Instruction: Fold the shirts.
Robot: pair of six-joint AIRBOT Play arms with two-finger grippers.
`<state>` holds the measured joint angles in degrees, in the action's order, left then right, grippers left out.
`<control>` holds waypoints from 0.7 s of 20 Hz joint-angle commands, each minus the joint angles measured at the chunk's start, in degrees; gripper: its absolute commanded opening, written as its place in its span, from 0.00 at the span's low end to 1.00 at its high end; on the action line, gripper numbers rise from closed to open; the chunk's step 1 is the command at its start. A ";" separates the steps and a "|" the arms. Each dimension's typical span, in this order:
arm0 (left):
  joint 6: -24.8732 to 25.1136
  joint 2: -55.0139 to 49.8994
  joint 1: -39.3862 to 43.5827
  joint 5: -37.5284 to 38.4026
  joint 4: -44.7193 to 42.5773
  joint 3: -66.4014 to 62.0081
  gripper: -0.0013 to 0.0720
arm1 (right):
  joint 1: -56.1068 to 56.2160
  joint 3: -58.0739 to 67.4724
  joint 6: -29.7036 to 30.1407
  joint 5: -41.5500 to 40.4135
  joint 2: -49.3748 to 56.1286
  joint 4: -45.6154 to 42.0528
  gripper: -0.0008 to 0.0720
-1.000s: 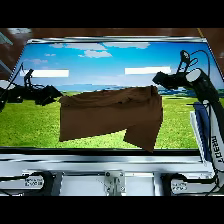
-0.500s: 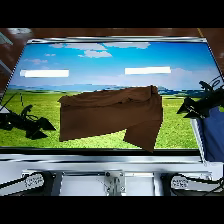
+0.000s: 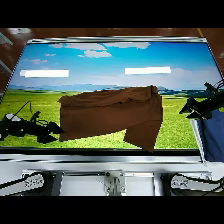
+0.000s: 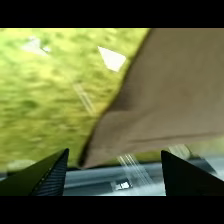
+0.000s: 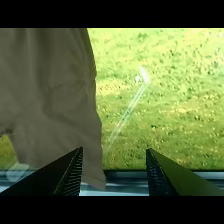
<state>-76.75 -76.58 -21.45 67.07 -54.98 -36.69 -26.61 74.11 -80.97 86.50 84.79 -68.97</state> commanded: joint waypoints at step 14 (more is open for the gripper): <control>2.34 -0.17 6.88 -5.18 9.09 0.07 0.07 | -0.07 -17.11 3.74 -21.07 0.04 9.77 0.93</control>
<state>-75.55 -78.78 -14.68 61.41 -46.63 -36.53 -26.70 61.10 -78.43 72.71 84.82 -64.58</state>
